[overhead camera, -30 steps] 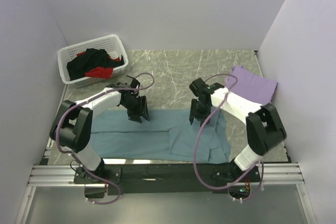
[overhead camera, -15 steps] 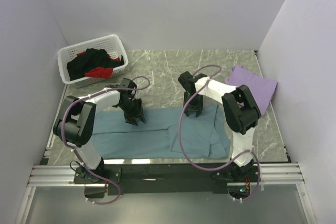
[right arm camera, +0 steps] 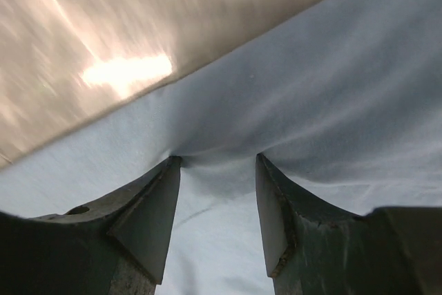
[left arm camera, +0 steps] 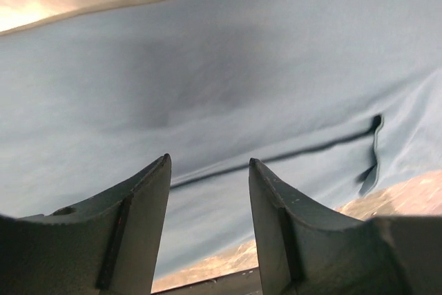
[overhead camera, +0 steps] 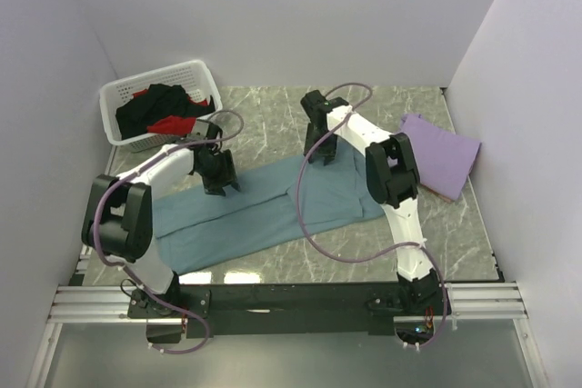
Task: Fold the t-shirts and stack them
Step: Fold the tshirt
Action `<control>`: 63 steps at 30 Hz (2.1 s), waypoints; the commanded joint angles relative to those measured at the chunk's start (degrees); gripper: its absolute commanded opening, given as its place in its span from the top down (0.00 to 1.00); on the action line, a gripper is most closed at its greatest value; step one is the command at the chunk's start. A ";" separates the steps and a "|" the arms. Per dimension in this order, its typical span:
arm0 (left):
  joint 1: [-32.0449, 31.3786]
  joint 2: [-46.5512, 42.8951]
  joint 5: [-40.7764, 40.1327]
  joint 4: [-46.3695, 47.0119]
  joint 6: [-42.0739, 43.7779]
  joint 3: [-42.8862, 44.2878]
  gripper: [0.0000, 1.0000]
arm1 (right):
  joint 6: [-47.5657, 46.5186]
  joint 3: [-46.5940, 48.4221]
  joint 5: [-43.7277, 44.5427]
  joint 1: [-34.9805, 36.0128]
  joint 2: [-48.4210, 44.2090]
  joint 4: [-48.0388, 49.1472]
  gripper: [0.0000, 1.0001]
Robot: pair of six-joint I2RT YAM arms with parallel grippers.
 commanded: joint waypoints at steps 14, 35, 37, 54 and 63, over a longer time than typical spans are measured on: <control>6.28 -5.69 -2.79 6.03 -0.14 -10.86 0.49 | -3.15 9.52 -5.40 -2.38 -1.54 8.20 0.45; 6.28 -10.07 -0.06 8.32 -6.99 -20.18 0.52 | 0.98 -26.69 -9.96 -2.46 -22.30 14.71 0.47; 6.28 -11.57 0.90 8.41 -7.17 -21.59 0.52 | 1.15 -28.18 -9.87 -2.46 -21.33 15.50 0.47; 2.16 -13.95 9.69 9.72 -8.93 -23.44 0.55 | 1.15 -15.90 -6.89 -5.36 -3.77 11.38 0.48; -5.32 -12.81 11.10 12.97 -13.84 -21.85 0.52 | -0.16 3.34 -6.79 -5.80 5.56 5.31 0.49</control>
